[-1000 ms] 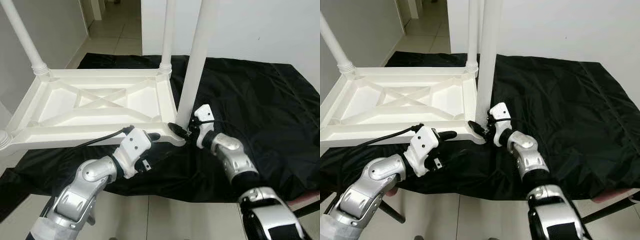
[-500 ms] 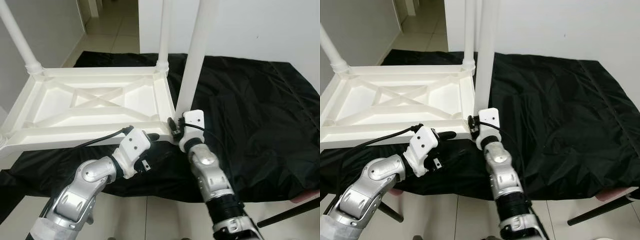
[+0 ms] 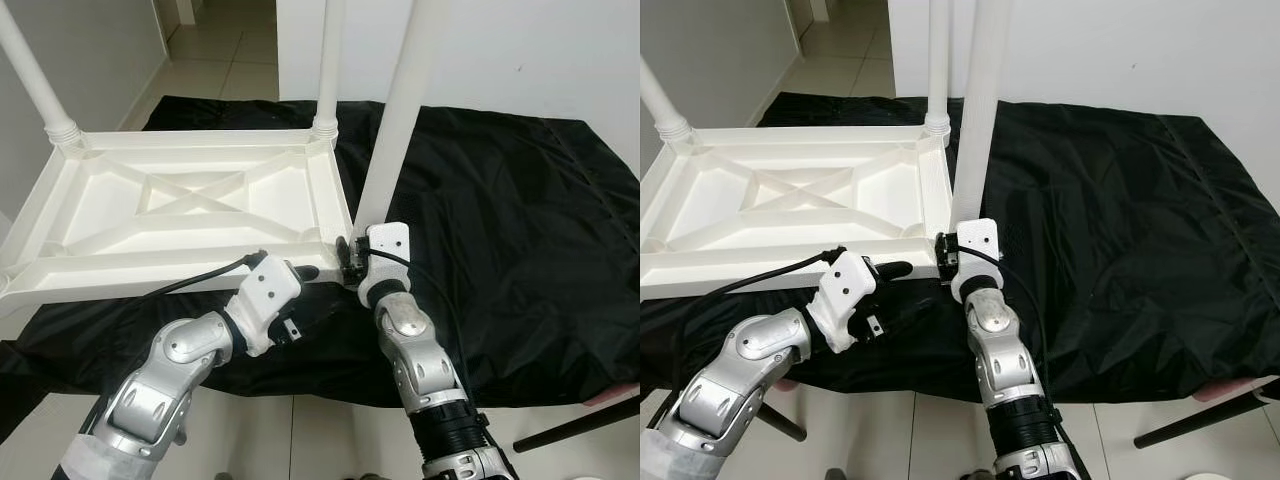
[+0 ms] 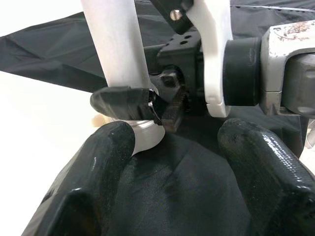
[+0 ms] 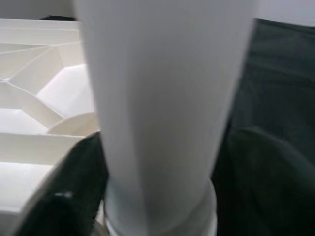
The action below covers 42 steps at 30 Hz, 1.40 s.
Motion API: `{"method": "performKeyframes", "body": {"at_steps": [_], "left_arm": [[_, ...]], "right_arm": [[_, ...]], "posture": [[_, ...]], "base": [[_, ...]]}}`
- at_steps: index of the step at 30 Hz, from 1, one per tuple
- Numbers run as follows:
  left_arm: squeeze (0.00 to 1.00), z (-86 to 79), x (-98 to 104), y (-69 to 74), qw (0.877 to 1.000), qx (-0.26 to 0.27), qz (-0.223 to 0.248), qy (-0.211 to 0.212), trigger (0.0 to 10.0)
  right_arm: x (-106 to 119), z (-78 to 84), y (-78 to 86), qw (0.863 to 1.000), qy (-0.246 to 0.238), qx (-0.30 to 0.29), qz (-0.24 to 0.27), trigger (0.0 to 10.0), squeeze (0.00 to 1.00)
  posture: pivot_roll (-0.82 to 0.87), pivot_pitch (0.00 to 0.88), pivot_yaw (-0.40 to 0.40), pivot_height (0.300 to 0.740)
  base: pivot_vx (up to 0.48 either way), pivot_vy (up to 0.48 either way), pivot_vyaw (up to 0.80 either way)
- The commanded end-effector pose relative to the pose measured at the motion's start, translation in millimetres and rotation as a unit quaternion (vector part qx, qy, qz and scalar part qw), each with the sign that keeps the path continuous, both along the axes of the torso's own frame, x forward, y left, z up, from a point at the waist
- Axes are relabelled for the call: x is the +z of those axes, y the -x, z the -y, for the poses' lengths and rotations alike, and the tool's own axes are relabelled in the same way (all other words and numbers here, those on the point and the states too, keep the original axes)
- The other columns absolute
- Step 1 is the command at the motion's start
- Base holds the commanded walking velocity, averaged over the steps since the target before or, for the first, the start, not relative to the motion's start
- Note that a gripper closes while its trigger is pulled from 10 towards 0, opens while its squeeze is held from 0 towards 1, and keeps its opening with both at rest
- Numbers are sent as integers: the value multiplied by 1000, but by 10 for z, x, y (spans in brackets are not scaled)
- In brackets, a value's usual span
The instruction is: Building children table
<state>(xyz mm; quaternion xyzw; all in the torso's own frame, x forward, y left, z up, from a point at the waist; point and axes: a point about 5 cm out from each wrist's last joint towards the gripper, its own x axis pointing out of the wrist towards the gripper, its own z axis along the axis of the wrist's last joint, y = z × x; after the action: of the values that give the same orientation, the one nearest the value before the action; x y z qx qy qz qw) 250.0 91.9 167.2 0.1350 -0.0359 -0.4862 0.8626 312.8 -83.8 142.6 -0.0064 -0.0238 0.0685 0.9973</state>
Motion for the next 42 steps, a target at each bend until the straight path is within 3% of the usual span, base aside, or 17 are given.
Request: {"method": "performKeyframes", "body": {"at_steps": [1,5,6,7,8,14,17,20,24,27,31,33,42], "left_arm": [[0,-20,-34,2,1000,9,-5,-4,10000],[0,-17,-36,4,1000,9,-5,-4,10000],[0,-18,-40,4,1000,10,-5,-4,10000],[0,-18,-40,4,1000,10,-5,-4,10000],[0,-16,-44,7,1000,10,-6,-3,10000],[0,7,-45,28,1000,8,-12,7,10000],[0,14,-46,27,1000,8,-12,8,10000],[0,42,-19,34,1000,2,-8,9,10000],[0,45,-3,37,1000,1,-5,10,10000],[0,45,-1,38,1000,1,-4,10,10000],[0,45,-9,44,1000,2,-4,9,10000],[0,43,-9,45,1000,4,-4,9,10000],[0,30,-10,51,1000,9,-3,9,10000]], "right_arm": [[13,54,21,1000,-3,-2,6,10000,1000],[19,92,22,1000,-3,4,10,10000,1000],[10,117,21,1000,5,16,12,10000,690],[10,117,21,1000,5,16,12,10000,690],[-16,147,6,999,7,40,8,10000,0],[-29,233,-105,992,11,126,12,10000,0],[-25,240,-129,990,16,142,13,10000,0],[18,268,-285,975,47,215,10,10000,0],[30,272,-359,961,69,269,1,10000,0],[33,275,-370,956,75,282,1,10000,0],[43,276,-412,941,95,326,-1,10000,0],[37,300,-459,932,108,345,-11,0,0],[-30,360,-475,923,118,366,-29,0,0]], "posture": [[-16,91,-19,740],[-15,89,-20,740],[-15,85,-19,740],[-15,85,-19,740],[-16,81,-19,740],[-18,73,-17,740],[-16,66,-16,740],[-4,52,-18,740],[5,44,-21,740],[5,44,-21,740],[10,41,-24,740],[19,38,-31,740],[25,36,-36,740]], "base": [[0,0,0],[0,0,0],[0,0,0],[0,0,0],[0,0,0],[0,0,0],[0,0,0],[0,0,0],[0,0,0],[0,0,0],[0,0,0],[0,0,0],[0,0,0]]}}
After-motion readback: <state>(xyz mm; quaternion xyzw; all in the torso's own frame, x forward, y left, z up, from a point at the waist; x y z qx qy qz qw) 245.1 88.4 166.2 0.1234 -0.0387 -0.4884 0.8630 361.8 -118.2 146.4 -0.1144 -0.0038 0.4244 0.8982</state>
